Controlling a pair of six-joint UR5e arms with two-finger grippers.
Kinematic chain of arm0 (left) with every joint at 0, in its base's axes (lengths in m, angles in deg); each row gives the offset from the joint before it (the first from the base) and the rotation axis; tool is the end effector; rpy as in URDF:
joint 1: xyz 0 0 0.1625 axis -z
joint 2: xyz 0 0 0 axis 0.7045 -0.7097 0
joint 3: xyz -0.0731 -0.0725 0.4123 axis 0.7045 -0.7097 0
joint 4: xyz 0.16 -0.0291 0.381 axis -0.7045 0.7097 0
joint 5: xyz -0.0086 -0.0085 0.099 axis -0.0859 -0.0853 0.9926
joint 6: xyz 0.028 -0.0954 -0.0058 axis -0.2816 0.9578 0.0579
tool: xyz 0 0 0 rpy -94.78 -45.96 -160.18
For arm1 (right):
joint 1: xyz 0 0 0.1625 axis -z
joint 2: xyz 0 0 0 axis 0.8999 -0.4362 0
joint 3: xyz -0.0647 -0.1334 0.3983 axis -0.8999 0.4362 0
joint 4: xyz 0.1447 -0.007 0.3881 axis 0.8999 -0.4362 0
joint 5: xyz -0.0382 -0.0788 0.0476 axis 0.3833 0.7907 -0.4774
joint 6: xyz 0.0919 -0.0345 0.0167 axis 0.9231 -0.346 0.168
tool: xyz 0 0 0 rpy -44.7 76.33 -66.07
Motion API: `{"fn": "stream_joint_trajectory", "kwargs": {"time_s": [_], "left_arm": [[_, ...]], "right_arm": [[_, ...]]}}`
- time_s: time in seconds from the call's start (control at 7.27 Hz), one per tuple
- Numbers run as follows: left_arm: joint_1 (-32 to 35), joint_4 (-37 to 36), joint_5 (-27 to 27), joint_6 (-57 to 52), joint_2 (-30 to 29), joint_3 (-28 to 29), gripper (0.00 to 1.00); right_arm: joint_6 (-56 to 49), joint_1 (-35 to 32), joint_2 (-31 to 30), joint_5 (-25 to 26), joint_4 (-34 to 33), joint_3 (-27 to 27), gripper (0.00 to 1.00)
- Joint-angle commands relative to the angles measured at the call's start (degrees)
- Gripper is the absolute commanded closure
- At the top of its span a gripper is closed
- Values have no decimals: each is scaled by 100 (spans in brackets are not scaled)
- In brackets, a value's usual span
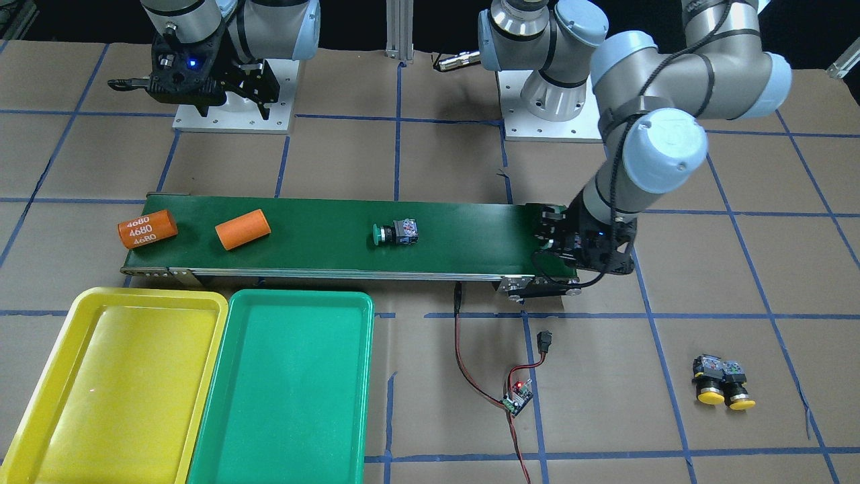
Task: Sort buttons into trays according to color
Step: 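Place the second green button on the belt with the left gripper, then lift the orange cylinder with the right gripper while the left gripper withdraws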
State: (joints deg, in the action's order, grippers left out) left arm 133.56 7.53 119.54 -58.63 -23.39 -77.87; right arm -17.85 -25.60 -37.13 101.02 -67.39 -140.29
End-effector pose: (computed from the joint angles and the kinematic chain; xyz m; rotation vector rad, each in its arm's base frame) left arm -0.1209 -0.5046 0.2982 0.1451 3.1186 0.3247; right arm 0.1316 -0.3556 0.4252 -0.0457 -3.1337 -0.1987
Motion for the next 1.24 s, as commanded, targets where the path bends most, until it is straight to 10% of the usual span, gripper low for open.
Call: {"fn": "stream_joint_trajectory", "kwargs": {"time_s": [0.0, 0.41, 1.1], "left_arm": [[666, -117, -17, 1232, 31, -493, 97], [695, -828, -26, 1261, -267, -496, 0], [-425, -153, 45, -69, -197, 444, 0]], "right_arm": [[-1, 0, -7, 0, -6, 0, 0], [287, 26, 80, 9, -85, 9, 0], [2337, 18, 203, -52, -1199, -9, 0]]}}
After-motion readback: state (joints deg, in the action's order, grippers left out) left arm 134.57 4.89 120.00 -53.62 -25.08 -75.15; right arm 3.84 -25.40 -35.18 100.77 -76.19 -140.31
